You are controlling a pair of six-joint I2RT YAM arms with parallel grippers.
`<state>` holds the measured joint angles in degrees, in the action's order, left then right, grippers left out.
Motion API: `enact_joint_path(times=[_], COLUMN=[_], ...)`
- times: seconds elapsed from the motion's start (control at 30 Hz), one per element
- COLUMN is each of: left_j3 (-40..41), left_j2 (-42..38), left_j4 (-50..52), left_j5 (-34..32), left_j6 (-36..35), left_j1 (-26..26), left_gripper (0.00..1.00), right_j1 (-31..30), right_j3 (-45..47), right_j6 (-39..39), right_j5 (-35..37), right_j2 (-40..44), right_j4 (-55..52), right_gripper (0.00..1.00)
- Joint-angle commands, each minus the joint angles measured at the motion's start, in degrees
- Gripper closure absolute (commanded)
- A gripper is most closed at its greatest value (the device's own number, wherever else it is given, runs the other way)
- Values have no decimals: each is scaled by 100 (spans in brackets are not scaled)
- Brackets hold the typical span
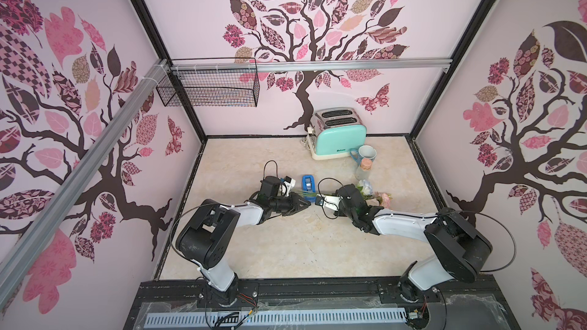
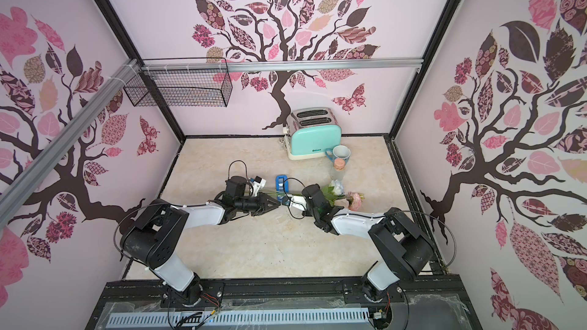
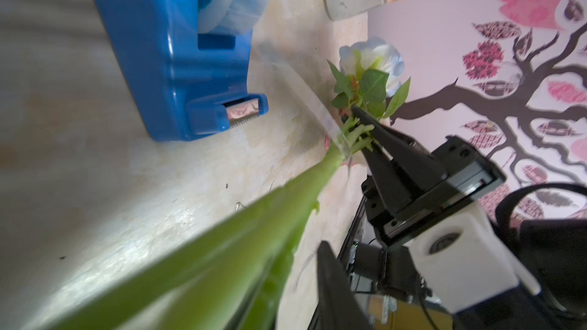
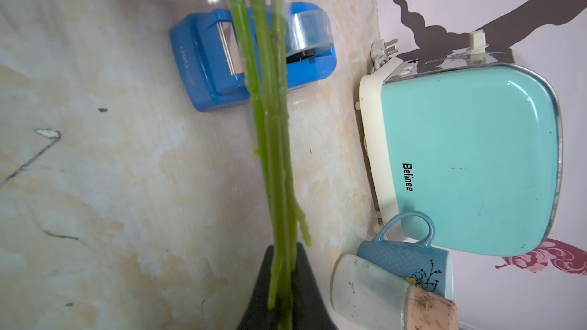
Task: Wrap bouquets with tape
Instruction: Stick the tape to the bouquet.
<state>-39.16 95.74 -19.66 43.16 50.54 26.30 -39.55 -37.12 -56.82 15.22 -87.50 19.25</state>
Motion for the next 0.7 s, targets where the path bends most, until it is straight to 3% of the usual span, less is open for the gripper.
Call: enact_joint_path(times=[0.0,0.2,0.4,0.53,0.67], left_j3=[184,-1,-1120,-2221,-3679], left_j2=[-260,-1277,-2211,-2047,-1164], left_j4=[198,2035,5014,6540,7160], left_j5=[-210,-434,-921,-797,-1065], left_j6=[-248,-1185,-3104,-4542,-4588], left_j1=[24,24,-31,-371,-913], left_gripper=[60,47,47,50,54], right_j1=[18,18,18,18,24], right_j3=[-50,20,99,243,470], right_j6=[110,-63,-430,-683,-1092], right_j5=[-108,36,233,342,479], right_j2=[234,147,-44,-195,-455], right_j4=[-26,133,603,1145,2031], right_gripper=[100,100,100,100,100])
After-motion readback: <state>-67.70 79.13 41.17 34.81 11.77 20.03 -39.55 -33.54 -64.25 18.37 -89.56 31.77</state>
